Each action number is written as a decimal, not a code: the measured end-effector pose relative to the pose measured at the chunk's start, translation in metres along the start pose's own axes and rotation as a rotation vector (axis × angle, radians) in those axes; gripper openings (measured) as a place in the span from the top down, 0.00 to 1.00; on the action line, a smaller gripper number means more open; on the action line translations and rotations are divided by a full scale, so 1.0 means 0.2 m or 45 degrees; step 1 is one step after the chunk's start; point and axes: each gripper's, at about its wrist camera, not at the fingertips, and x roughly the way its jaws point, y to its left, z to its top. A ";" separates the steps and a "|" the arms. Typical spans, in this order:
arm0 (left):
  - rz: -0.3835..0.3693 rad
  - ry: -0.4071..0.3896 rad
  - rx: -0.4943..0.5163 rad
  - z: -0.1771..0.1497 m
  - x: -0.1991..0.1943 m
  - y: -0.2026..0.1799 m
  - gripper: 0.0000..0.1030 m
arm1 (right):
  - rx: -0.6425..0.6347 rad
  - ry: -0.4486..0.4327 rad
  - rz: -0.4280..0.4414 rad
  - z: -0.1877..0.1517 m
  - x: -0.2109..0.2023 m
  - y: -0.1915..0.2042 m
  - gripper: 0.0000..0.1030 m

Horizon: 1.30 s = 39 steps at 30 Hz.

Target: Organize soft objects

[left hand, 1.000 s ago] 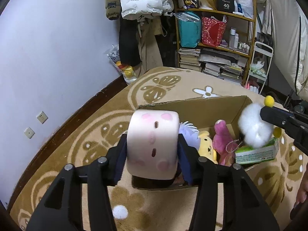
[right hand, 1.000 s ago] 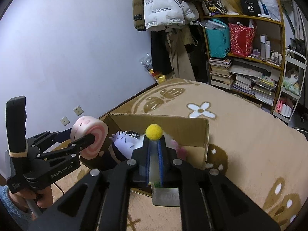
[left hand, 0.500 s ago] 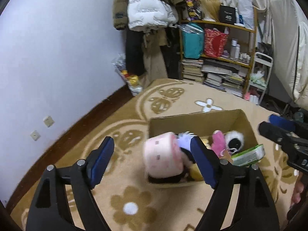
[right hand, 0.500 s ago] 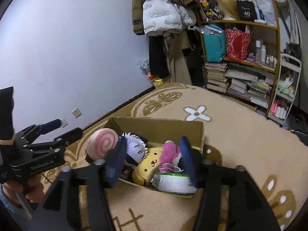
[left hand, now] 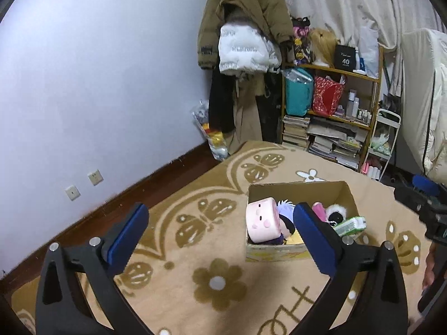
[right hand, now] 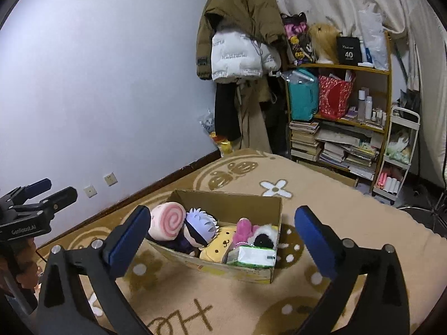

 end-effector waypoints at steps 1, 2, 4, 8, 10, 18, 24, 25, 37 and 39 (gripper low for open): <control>0.000 -0.007 0.006 0.00 -0.04 0.01 0.00 | 0.003 -0.008 -0.002 0.00 -0.03 0.01 0.00; 0.004 -0.008 0.008 0.00 -0.08 0.02 0.00 | 0.005 -0.013 -0.005 0.01 -0.06 0.01 0.00; 0.008 -0.021 0.002 -0.01 -0.15 0.03 0.00 | 0.011 -0.039 -0.024 0.01 -0.12 0.02 0.00; 0.035 -0.079 -0.014 -0.04 -0.29 0.06 0.00 | 0.012 -0.080 -0.038 0.00 -0.25 0.04 0.00; 0.056 -0.107 -0.005 -0.06 -0.34 0.06 0.00 | 0.003 -0.088 -0.044 -0.01 -0.30 0.05 0.00; 0.057 -0.157 -0.025 -0.20 -0.42 0.07 0.00 | 0.001 -0.136 -0.069 -0.12 -0.42 0.07 0.00; 0.045 -0.185 -0.065 -0.35 -0.43 0.07 0.00 | -0.021 -0.137 -0.064 -0.22 -0.44 0.09 0.00; 0.046 -0.193 -0.062 -0.37 -0.43 0.07 0.00 | -0.033 -0.139 -0.064 -0.25 -0.44 0.09 0.00; 0.017 -0.240 -0.011 -0.52 -0.40 -0.02 0.00 | -0.038 -0.200 -0.045 -0.45 -0.42 0.08 0.00; 0.001 -0.242 -0.020 -0.54 -0.39 -0.02 0.00 | -0.045 -0.200 -0.046 -0.49 -0.41 0.07 0.00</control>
